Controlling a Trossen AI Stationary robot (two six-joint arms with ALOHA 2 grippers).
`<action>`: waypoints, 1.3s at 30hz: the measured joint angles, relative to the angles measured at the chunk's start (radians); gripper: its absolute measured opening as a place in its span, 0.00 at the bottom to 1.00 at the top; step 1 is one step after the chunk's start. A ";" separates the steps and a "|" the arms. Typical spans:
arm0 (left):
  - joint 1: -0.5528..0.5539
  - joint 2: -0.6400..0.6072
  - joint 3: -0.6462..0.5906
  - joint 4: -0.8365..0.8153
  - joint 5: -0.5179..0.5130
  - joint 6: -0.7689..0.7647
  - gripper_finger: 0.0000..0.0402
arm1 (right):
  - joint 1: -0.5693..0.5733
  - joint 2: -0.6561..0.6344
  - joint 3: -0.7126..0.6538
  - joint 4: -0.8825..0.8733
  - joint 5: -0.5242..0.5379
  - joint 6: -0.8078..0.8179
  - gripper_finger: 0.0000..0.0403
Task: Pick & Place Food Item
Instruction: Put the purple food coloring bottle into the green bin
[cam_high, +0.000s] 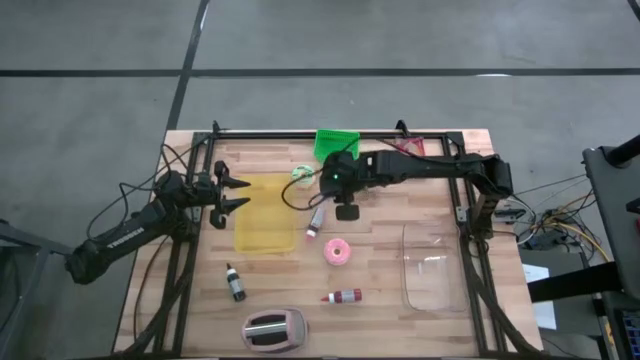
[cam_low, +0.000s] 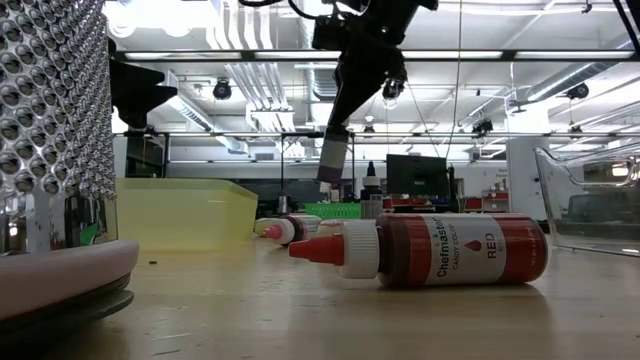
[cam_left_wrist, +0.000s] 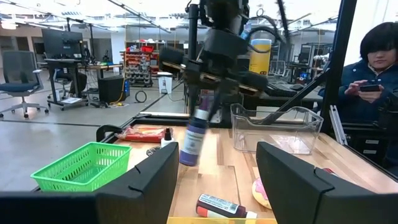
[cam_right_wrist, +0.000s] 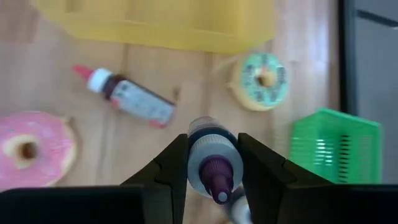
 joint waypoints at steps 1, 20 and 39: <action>0.000 0.000 0.000 0.000 0.000 0.000 0.55 | -0.010 0.000 0.003 0.012 0.006 -0.011 0.27; 0.000 0.002 0.000 -0.001 0.004 0.012 0.55 | -0.221 0.349 0.531 -0.258 0.016 -0.175 0.27; 0.000 0.003 0.000 0.000 0.008 0.034 0.55 | -0.359 0.421 0.691 -0.349 0.051 -0.161 0.27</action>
